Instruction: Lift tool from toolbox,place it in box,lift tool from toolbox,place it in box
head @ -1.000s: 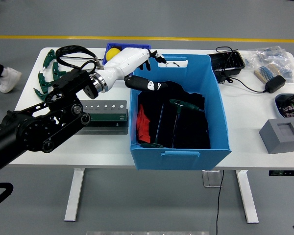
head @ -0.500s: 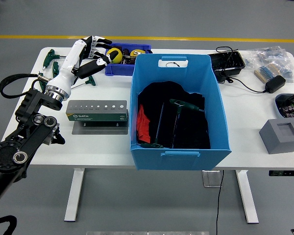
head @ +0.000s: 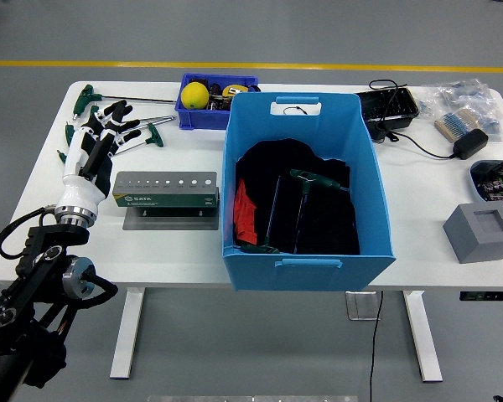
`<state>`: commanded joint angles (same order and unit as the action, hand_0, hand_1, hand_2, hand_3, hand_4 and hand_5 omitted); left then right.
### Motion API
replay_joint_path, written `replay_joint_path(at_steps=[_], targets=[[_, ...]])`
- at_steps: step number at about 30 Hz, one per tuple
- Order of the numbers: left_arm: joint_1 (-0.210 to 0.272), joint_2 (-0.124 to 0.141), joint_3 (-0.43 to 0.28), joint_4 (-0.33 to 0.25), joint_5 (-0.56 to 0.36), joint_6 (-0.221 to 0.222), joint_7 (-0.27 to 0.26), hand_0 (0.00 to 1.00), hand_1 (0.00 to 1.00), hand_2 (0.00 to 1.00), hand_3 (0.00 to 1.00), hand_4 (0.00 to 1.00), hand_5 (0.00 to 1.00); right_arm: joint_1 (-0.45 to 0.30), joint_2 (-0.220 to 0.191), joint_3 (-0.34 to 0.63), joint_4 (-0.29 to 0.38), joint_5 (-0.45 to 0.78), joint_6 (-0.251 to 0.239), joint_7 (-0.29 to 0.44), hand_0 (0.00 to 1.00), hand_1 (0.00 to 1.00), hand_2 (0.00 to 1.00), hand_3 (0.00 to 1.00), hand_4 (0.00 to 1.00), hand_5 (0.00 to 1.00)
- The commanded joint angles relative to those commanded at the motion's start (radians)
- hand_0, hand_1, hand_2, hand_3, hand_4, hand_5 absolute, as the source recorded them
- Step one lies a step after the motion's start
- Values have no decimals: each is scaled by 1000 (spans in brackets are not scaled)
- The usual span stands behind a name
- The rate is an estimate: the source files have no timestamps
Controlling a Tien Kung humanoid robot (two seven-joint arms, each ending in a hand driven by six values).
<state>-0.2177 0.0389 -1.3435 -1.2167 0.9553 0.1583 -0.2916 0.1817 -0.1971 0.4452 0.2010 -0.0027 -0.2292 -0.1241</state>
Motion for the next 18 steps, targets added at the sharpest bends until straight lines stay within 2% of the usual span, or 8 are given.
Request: replay_joint_path(at_steps=[7, 11, 17, 18], targets=[[78, -6, -67, -32, 109, -34, 8, 740, 772, 831, 779, 896, 637, 2, 1, -6, 0, 10, 1, 3, 644, 629, 689, 548, 777, 671], [121, -21, -130, -56, 160, -38, 30, 739, 776, 831, 779, 894, 640, 2, 1, -18, -1, 36, 2, 9, 645, 630, 689, 548, 777, 670], [140, -21, -159, -63, 185, -57, 55, 739, 776, 831, 779, 894, 640, 6, 0, -26, 0, 48, 4, 12, 645, 630, 689, 548, 777, 670], [142, -26, -166, -63, 188, -64, 64, 773, 806, 884, 809, 888, 658, 7, 0, -25, 0, 44, 4, 11, 645, 630, 689, 548, 776, 670]])
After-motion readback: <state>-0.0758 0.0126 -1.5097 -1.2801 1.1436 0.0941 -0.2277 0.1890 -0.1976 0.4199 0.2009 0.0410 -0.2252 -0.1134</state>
